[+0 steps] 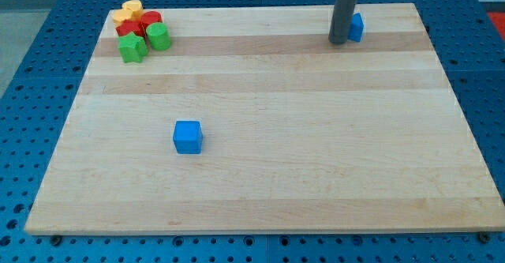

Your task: Move blue triangle towards top right

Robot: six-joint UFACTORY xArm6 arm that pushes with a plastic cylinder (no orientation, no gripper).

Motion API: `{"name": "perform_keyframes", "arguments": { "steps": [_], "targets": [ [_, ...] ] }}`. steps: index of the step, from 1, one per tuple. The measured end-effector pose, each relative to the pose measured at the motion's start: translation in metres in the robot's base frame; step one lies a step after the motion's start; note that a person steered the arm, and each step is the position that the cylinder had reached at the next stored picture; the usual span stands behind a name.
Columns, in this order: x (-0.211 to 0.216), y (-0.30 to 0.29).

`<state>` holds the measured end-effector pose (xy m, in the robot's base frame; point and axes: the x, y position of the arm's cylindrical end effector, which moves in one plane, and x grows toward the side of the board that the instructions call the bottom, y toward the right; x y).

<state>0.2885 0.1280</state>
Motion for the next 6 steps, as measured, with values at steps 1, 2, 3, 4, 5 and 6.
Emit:
{"name": "perform_keyframes", "arguments": {
  "steps": [1, 2, 3, 4, 5, 6],
  "targets": [
    [-0.005, 0.001],
    [-0.006, 0.022],
    [-0.008, 0.028],
    [-0.015, 0.028],
    [-0.032, 0.033],
    [-0.043, 0.038]
  ]
}}
